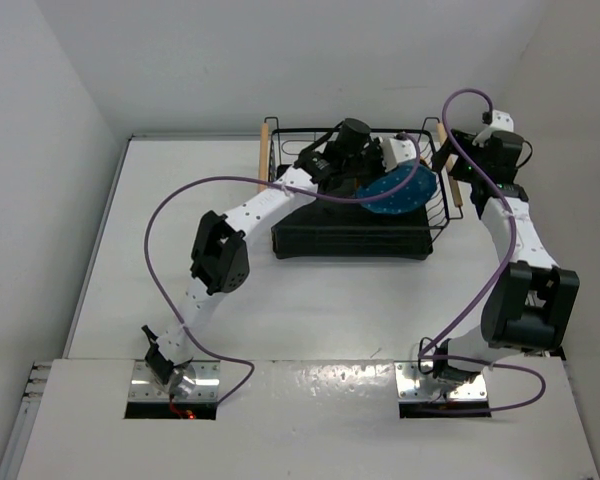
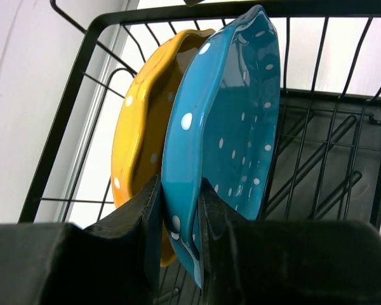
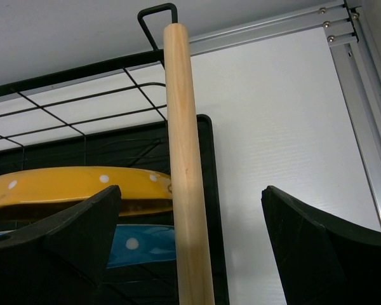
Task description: Load the plates into the dish rack
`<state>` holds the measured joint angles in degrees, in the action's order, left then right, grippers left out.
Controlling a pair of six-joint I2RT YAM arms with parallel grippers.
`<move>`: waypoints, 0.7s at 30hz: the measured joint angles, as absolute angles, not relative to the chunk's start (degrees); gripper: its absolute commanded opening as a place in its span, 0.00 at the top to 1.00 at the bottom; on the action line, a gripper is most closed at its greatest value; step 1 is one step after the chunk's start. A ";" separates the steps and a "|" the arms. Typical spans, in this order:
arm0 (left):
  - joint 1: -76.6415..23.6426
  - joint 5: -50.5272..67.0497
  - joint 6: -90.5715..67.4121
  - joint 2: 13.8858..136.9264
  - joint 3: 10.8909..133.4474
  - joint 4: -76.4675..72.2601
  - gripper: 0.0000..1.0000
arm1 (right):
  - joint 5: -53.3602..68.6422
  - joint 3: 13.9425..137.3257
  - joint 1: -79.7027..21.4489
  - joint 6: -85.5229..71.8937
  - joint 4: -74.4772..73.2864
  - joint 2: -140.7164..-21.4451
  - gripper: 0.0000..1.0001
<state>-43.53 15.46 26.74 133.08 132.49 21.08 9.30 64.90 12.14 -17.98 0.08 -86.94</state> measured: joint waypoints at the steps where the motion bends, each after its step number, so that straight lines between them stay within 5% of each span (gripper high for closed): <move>1: -43.53 15.66 26.72 133.08 131.96 20.56 1.00 | 9.32 64.90 12.16 -17.93 0.12 -86.85 0.08; 21: -43.05 16.27 25.08 129.21 122.17 12.60 1.00 | 10.76 62.78 12.21 -17.89 1.37 -86.50 0.08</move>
<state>-43.05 16.27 25.08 129.21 122.17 12.60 10.76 62.78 12.21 -17.89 1.37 -86.50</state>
